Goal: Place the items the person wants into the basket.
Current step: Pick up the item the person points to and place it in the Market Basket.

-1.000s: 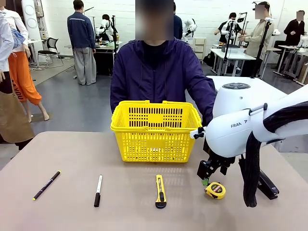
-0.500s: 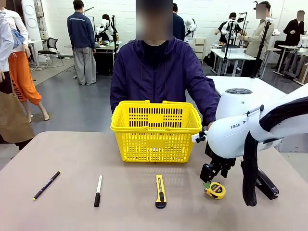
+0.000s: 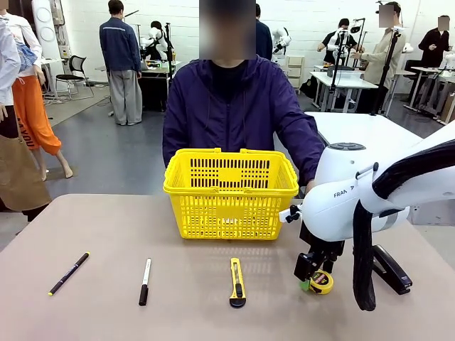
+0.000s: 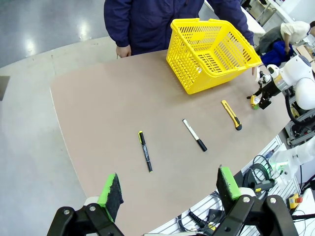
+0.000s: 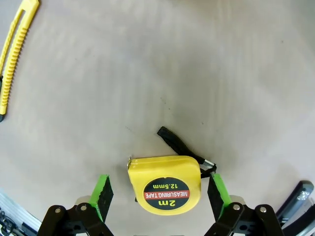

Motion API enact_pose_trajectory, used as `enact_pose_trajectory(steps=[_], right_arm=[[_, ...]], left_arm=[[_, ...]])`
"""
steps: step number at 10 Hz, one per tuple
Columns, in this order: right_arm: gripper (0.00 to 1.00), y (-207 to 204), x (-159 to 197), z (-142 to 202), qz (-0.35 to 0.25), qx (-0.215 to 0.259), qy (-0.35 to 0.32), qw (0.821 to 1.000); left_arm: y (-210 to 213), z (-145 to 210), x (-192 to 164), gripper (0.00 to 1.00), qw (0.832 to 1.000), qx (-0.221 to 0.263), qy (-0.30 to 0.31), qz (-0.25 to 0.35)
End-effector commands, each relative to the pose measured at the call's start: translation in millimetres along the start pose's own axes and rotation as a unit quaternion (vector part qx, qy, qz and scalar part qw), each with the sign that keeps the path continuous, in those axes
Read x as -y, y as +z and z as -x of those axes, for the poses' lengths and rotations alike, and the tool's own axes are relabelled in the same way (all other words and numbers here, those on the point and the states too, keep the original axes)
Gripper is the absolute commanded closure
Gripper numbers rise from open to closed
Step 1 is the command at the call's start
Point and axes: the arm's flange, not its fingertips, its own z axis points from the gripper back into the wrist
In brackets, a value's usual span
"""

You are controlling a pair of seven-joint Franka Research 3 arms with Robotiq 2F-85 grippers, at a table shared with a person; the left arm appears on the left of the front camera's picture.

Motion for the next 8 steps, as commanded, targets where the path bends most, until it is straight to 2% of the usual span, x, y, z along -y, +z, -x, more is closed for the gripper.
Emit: enact_pose_trajectory(steps=[1,3,4,5,6,7,8], right_arm=[[0.0,-3.0,4.0,1.8,-0.013,0.01,0.005,1.0],[0.0,-3.3,5.0,3.9,-0.01,0.009,0.009,1.0],[0.57,-2.4,5.7,4.5,-0.01,0.006,0.009,1.0],[0.57,-1.9,6.2,4.8,-0.011,0.004,0.011,1.0],[1.0,-1.3,5.8,5.1,-0.009,-0.001,0.012,1.0],[0.63,-0.9,5.5,5.2,-0.008,-0.003,0.013,1.0],[1.0,-1.1,5.4,5.3,-0.007,-0.006,0.011,1.0]], left_arm=[[0.7,-0.2,0.3,0.0,1.0,0.002,-0.003,0.006],[0.7,-0.2,0.3,0.0,1.0,0.002,-0.003,0.006],[0.7,-0.2,0.3,0.0,1.0,0.002,-0.003,0.006],[0.7,-0.2,0.3,0.0,1.0,0.002,-0.003,0.006],[0.7,-0.2,0.3,0.0,1.0,0.002,-0.003,0.006],[0.7,-0.2,0.3,0.0,1.0,0.002,-0.003,0.006],[0.7,-0.2,0.3,0.0,1.0,0.002,-0.003,0.006]])
